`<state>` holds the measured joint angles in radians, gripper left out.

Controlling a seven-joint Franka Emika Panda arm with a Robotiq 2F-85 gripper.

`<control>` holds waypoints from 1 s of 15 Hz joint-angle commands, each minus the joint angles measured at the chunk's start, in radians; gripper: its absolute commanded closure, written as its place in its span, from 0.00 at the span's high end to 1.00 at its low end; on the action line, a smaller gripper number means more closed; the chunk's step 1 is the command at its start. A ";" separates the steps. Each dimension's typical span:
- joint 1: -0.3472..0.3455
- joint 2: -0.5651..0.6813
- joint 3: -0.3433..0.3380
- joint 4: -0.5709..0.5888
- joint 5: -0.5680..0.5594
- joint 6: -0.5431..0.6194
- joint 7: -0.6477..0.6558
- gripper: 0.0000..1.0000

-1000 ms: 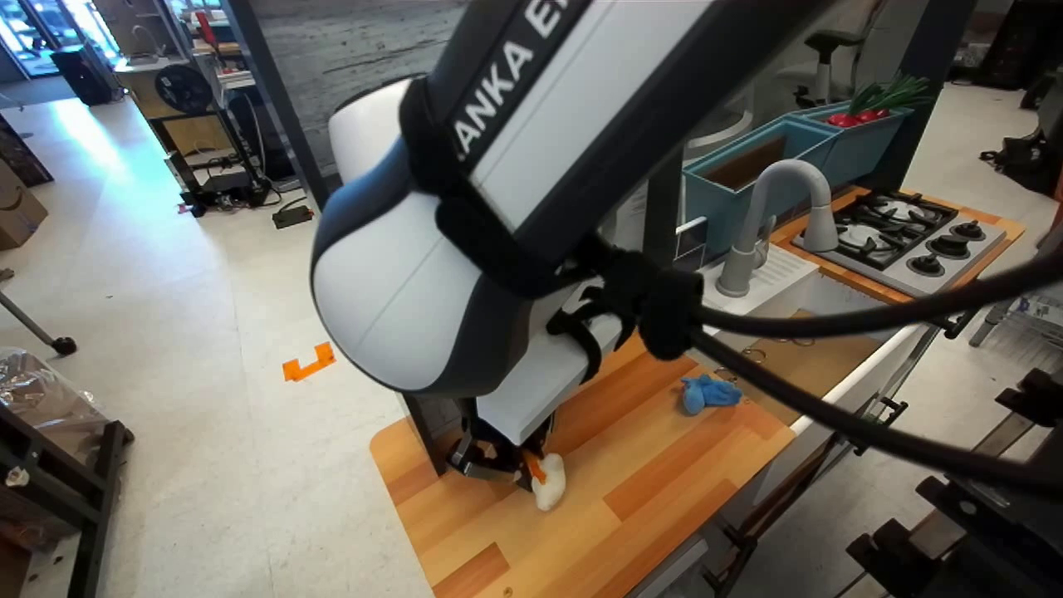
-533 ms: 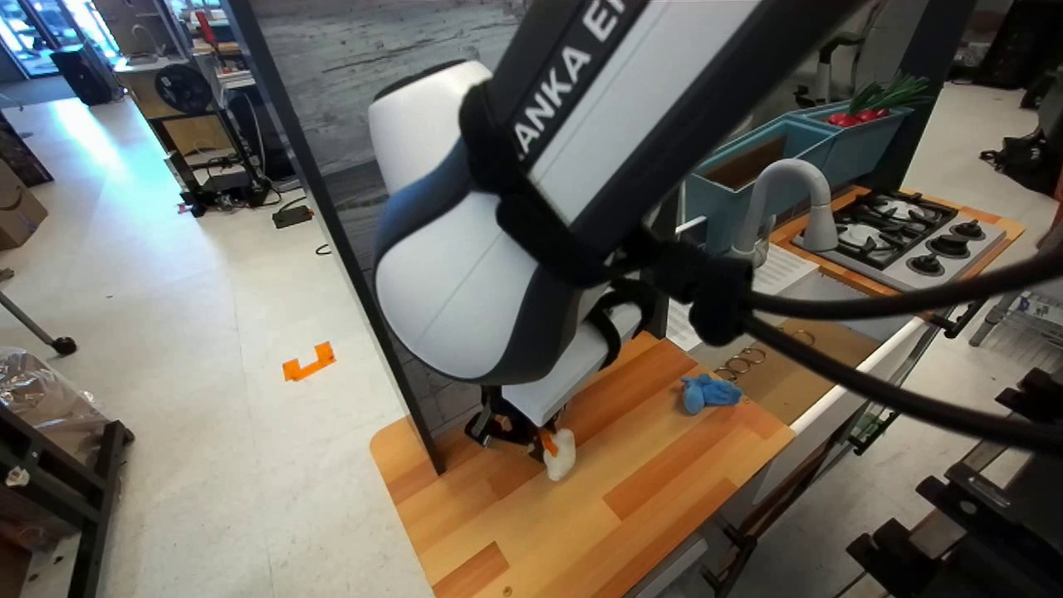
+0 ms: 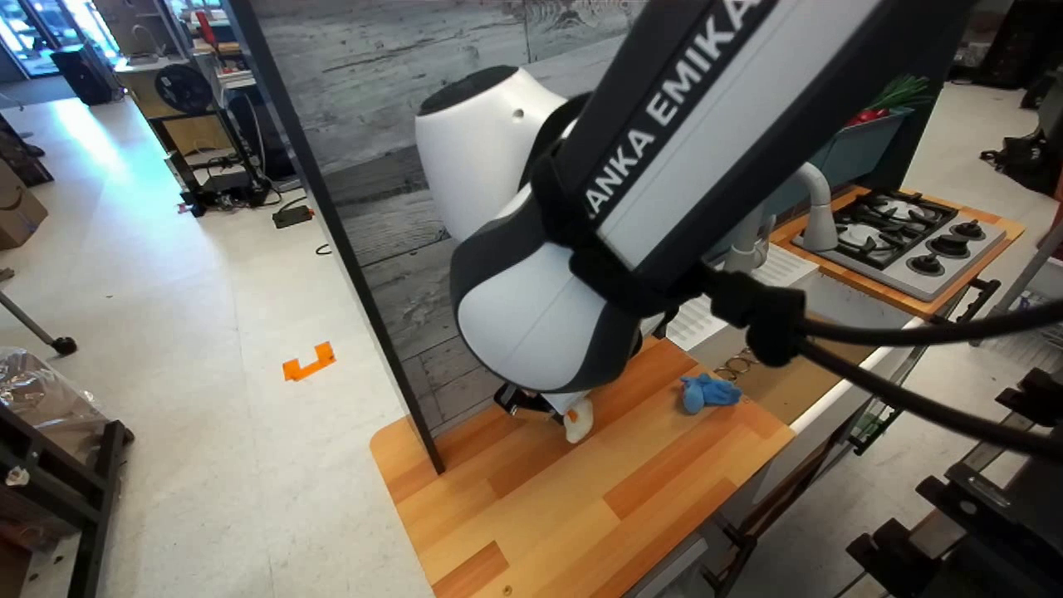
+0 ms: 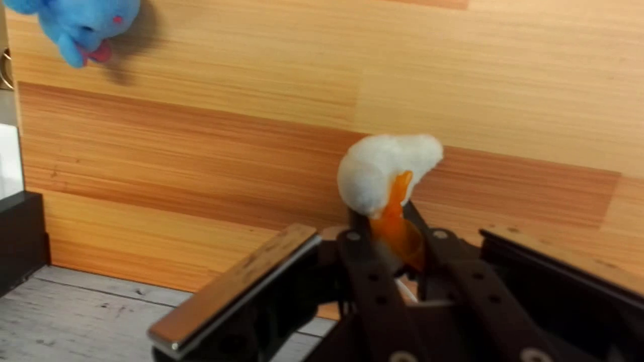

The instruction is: Move the bear plush toy

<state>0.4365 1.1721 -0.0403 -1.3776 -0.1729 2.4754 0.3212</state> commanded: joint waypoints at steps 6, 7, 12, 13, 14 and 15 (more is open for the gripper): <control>0.002 0.015 -0.101 0.028 -0.013 -0.002 0.120 0.04; 0.005 0.019 -0.108 0.030 -0.015 -0.004 0.130 0.04; 0.024 0.011 -0.121 0.021 -0.021 -0.013 0.149 0.66; 0.025 0.007 -0.117 0.016 -0.021 -0.013 0.147 0.72; 0.028 0.000 -0.115 0.008 -0.021 -0.010 0.147 0.80; 0.027 -0.007 -0.111 0.001 -0.019 -0.010 0.145 0.86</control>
<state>0.4618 1.1779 -0.1354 -1.3966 -0.1737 2.4726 0.4761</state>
